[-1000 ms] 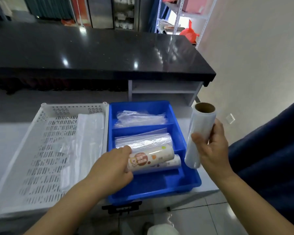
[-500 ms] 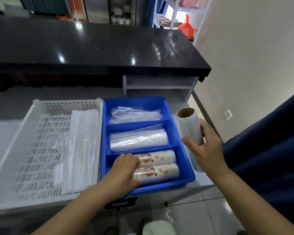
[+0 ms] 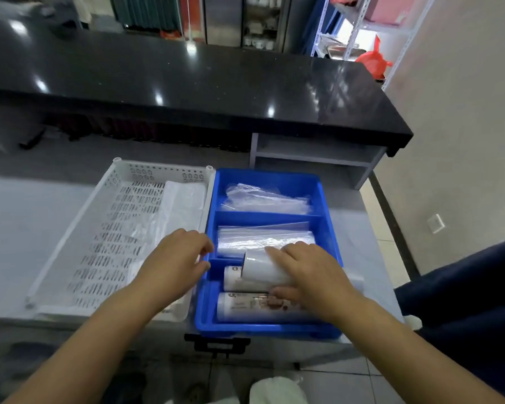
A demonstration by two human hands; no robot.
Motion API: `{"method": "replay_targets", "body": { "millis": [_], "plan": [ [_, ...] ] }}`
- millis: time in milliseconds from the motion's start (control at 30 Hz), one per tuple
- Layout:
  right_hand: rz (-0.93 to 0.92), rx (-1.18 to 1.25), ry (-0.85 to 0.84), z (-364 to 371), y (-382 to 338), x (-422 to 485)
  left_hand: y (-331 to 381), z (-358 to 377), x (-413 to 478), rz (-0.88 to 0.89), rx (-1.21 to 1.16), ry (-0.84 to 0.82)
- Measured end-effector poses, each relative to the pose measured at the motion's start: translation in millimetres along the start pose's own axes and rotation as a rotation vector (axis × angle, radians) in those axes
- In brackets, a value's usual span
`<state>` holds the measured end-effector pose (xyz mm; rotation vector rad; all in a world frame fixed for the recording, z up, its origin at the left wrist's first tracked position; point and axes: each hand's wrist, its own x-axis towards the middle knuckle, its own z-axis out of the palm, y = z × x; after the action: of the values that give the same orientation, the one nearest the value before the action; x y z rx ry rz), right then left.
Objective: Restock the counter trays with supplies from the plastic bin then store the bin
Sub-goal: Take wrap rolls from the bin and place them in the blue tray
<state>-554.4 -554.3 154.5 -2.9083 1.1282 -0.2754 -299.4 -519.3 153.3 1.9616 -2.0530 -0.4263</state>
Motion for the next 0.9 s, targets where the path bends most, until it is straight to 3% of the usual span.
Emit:
{"method": "replay_targets", "body": {
  "millis": [100,333,667,900],
  "plan": [
    [-0.124,-0.087,-0.138,18,-16,9,-11,-4,-10,-0.077,0.008,0.009],
    [-0.089,0.022,-0.269,34,-23,17,-7,12,-35,-0.135,-0.044,-0.002],
    [-0.264,0.108,-0.159,11,-54,57,-16,-10,-99,-0.392,0.051,0.183],
    [-0.467,0.070,-0.146,19,-134,87,-49,-41,-192,-0.571,0.204,0.257]
  ]
}}
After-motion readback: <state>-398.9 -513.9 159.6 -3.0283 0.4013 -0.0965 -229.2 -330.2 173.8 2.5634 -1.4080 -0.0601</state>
